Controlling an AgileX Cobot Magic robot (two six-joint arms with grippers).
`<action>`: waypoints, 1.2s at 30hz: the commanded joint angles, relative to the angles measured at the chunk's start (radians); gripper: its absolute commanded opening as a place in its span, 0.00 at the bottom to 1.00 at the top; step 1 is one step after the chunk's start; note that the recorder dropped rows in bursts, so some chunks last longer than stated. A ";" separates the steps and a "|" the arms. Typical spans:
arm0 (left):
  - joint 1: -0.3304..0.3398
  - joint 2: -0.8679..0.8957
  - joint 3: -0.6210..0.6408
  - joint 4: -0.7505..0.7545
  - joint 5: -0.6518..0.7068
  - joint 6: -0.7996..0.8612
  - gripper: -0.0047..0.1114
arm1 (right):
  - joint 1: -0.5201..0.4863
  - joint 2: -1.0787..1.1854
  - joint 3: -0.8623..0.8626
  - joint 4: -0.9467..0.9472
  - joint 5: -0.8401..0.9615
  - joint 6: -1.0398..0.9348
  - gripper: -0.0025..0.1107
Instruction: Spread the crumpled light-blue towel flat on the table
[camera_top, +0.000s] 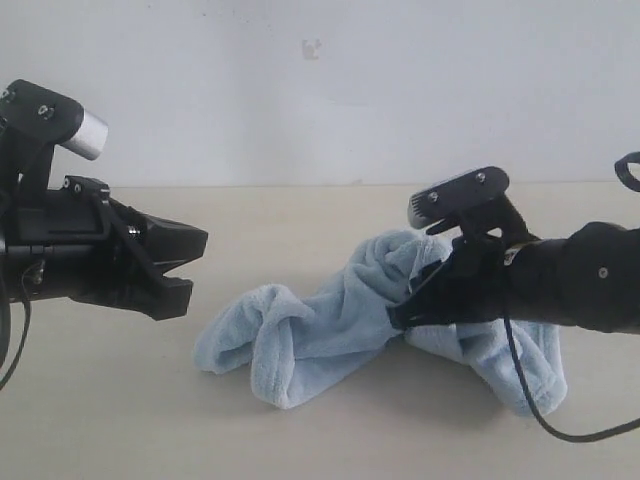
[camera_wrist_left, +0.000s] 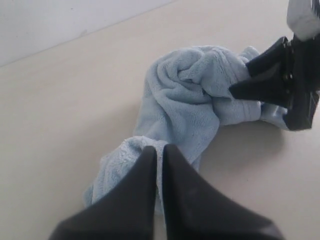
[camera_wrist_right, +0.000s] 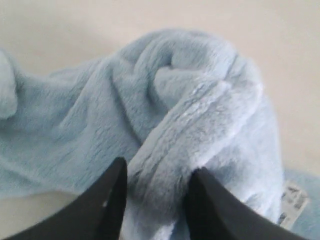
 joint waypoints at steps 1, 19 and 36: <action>0.001 -0.003 0.003 -0.026 0.012 -0.010 0.08 | -0.062 0.012 -0.006 0.017 -0.172 0.008 0.35; 0.001 -0.003 -0.008 -0.063 0.013 0.059 0.08 | -0.023 -0.179 -0.006 0.017 0.167 0.126 0.35; 0.001 -0.003 -0.008 -0.063 0.005 0.059 0.08 | -0.015 0.023 0.030 -0.006 0.152 0.066 0.35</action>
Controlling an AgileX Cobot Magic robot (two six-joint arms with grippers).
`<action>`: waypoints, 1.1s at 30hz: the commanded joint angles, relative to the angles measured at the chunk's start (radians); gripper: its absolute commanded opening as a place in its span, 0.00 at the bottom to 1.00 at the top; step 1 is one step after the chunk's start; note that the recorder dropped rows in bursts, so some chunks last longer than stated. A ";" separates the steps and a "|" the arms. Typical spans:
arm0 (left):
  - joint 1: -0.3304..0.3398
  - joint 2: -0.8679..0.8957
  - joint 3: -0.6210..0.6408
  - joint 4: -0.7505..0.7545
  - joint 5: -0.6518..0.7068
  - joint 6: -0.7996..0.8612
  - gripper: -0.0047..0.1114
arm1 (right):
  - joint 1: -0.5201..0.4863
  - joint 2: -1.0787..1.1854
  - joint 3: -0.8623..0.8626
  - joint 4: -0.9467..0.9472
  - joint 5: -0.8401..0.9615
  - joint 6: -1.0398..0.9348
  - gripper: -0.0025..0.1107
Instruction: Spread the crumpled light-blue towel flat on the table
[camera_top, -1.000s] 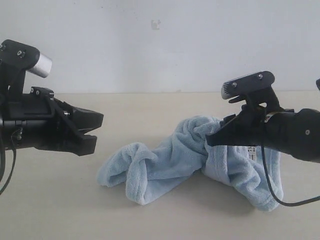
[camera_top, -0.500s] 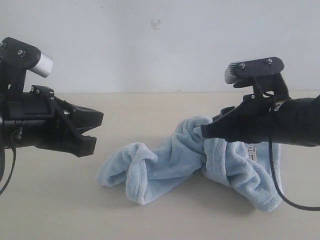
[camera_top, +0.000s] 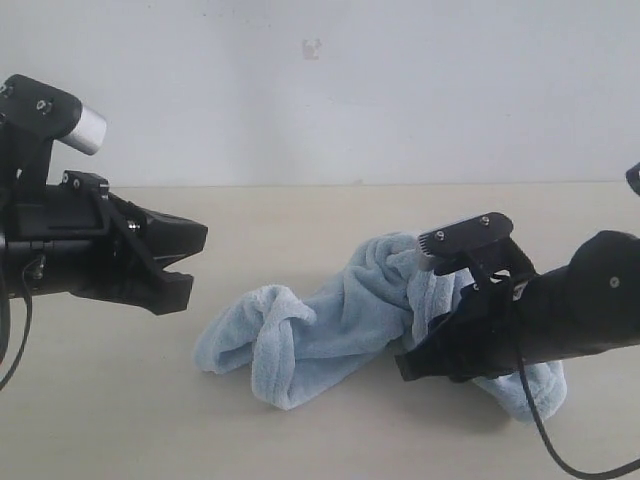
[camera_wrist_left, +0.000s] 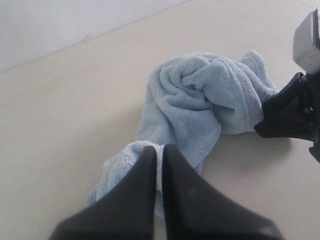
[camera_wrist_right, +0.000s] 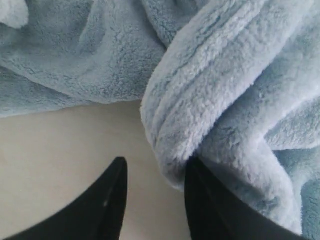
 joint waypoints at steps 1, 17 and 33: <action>0.001 -0.003 -0.006 -0.009 -0.001 0.001 0.08 | 0.001 0.042 0.002 -0.005 -0.091 -0.012 0.35; 0.001 -0.003 -0.006 -0.009 0.001 0.014 0.08 | 0.001 -0.092 -0.006 -0.005 0.036 -0.037 0.02; 0.001 -0.003 -0.006 -0.009 -0.001 0.015 0.08 | -0.266 -0.447 -0.209 -0.362 0.481 0.067 0.02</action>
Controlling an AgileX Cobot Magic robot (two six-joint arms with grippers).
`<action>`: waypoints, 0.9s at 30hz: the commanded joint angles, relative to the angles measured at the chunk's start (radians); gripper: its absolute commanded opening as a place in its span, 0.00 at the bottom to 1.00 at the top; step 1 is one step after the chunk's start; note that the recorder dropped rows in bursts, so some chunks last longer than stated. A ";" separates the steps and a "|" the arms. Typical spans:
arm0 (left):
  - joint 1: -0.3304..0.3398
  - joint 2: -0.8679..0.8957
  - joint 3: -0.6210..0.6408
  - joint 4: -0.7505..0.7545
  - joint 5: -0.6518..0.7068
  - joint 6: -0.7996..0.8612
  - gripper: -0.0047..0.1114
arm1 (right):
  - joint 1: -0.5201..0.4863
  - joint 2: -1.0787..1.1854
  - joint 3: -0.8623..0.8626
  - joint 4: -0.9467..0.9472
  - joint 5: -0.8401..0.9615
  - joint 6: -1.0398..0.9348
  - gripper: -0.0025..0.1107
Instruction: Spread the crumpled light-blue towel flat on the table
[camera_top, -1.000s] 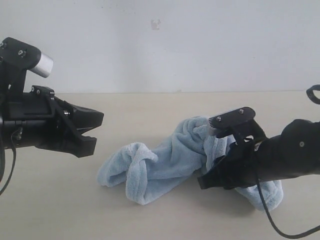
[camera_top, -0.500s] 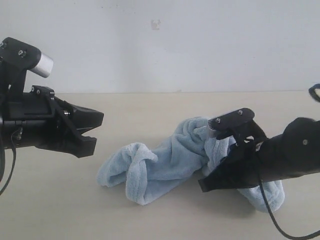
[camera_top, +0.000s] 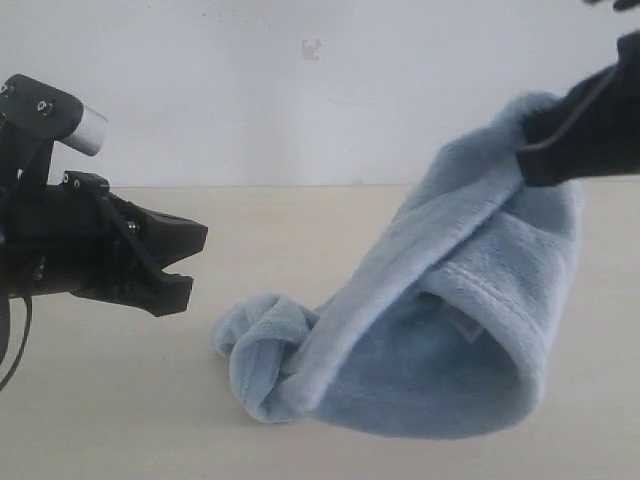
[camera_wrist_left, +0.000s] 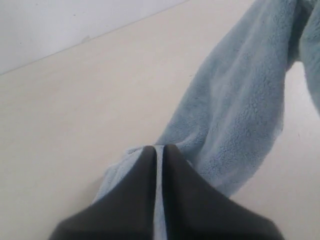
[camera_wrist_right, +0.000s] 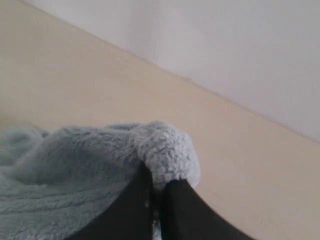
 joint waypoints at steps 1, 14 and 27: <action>0.001 -0.003 -0.006 -0.009 0.001 0.005 0.08 | -0.133 0.100 -0.004 -0.137 0.129 0.087 0.02; 0.001 -0.003 -0.006 -0.009 -0.014 0.005 0.08 | -0.219 0.292 -0.004 -0.354 0.225 0.272 0.41; 0.001 0.029 -0.006 0.001 -0.107 0.053 0.08 | -0.216 0.298 -0.004 -0.069 0.382 0.343 0.40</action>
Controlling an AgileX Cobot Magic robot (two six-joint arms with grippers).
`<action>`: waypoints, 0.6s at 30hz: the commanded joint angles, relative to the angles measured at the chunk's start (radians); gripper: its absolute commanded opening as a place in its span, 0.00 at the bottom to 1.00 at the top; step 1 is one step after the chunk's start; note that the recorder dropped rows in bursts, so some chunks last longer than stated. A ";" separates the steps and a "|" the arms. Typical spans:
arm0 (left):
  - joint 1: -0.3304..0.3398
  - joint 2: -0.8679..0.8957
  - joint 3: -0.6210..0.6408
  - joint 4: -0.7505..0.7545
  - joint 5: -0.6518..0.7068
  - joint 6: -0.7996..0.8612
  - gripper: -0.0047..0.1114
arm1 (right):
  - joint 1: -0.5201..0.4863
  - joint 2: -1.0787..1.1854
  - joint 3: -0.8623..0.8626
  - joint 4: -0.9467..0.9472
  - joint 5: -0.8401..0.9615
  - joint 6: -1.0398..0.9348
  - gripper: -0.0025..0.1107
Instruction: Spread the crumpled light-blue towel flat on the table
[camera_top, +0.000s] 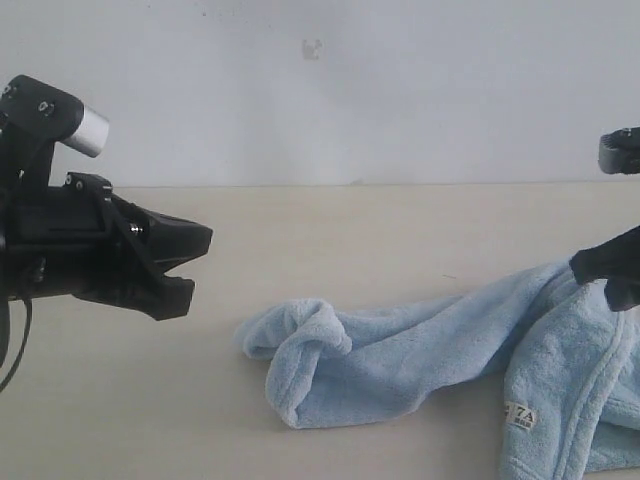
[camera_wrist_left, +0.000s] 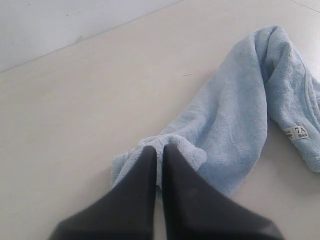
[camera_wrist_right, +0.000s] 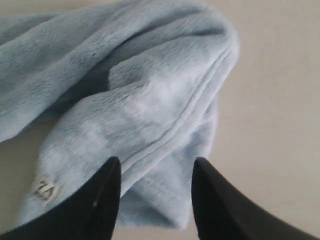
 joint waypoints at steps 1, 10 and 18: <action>0.001 0.047 -0.006 0.017 -0.111 0.085 0.08 | -0.002 0.010 -0.001 0.276 0.105 -0.172 0.40; 0.001 0.322 -0.068 0.004 -0.218 0.190 0.41 | -0.002 0.014 0.208 0.447 0.080 -0.311 0.40; 0.001 0.478 -0.104 -0.056 -0.367 0.303 0.57 | -0.001 0.014 0.303 0.598 -0.017 -0.498 0.47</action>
